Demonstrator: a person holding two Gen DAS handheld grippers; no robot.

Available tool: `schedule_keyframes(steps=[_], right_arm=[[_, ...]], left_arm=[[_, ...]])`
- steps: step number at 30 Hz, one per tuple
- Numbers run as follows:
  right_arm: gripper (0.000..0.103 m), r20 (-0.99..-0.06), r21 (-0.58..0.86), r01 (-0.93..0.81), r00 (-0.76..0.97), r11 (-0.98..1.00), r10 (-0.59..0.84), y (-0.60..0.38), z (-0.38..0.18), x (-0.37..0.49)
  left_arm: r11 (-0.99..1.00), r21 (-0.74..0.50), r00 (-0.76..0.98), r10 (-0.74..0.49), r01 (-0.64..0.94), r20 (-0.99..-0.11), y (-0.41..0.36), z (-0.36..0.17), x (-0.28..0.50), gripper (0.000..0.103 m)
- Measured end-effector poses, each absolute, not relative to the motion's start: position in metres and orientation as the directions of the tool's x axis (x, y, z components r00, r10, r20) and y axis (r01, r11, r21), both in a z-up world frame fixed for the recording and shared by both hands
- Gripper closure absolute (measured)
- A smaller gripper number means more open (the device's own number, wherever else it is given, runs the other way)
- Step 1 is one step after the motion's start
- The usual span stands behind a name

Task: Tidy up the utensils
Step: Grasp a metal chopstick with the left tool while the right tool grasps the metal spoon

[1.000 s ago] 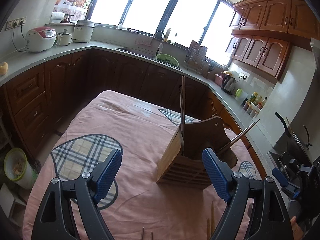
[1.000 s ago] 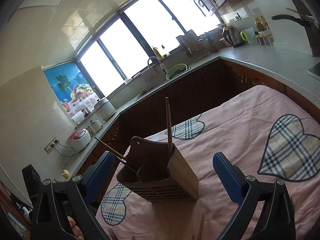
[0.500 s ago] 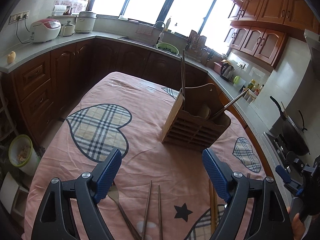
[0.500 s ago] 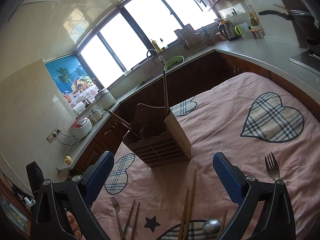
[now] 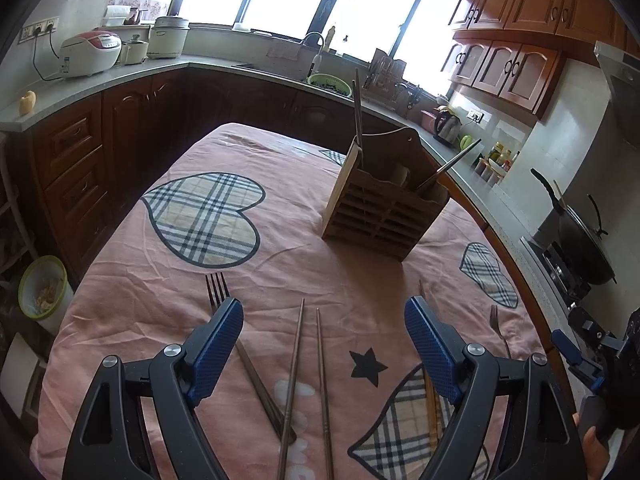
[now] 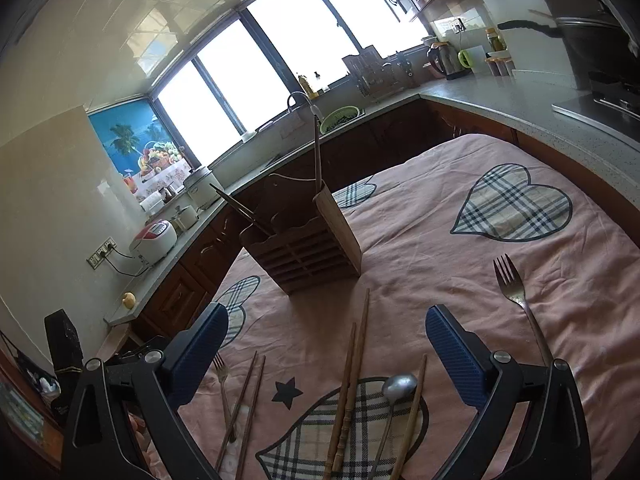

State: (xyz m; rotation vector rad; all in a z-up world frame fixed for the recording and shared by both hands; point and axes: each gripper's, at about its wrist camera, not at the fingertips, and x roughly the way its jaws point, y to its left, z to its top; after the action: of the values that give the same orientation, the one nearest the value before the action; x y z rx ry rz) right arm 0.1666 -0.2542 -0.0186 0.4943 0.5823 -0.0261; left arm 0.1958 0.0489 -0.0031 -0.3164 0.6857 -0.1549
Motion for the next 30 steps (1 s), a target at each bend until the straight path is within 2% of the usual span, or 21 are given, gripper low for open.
schedule_keyframes(steps=[22, 24, 30], right_arm=[[0.005, -0.605, 0.379, 0.230, 0.795, 0.896, 0.052, -0.261, -0.058, 0.140], [0.010, -0.615, 0.366, 0.227, 0.787, 0.902, 0.051, -0.259, -0.060, 0.141], [0.038, -0.663, 0.328, 0.211, 0.746, 0.921, 0.065, -0.247, -0.072, 0.150]], left_arm=[[0.952, -0.306, 0.708, -0.202, -0.020, -0.676, 0.047, -0.034, 0.193, 0.021], [0.955, -0.297, 0.703, -0.197, -0.022, -0.684, 0.045, -0.037, 0.196, 0.021], [0.961, -0.274, 0.683, -0.185, -0.023, -0.707, 0.042, -0.045, 0.205, 0.021]])
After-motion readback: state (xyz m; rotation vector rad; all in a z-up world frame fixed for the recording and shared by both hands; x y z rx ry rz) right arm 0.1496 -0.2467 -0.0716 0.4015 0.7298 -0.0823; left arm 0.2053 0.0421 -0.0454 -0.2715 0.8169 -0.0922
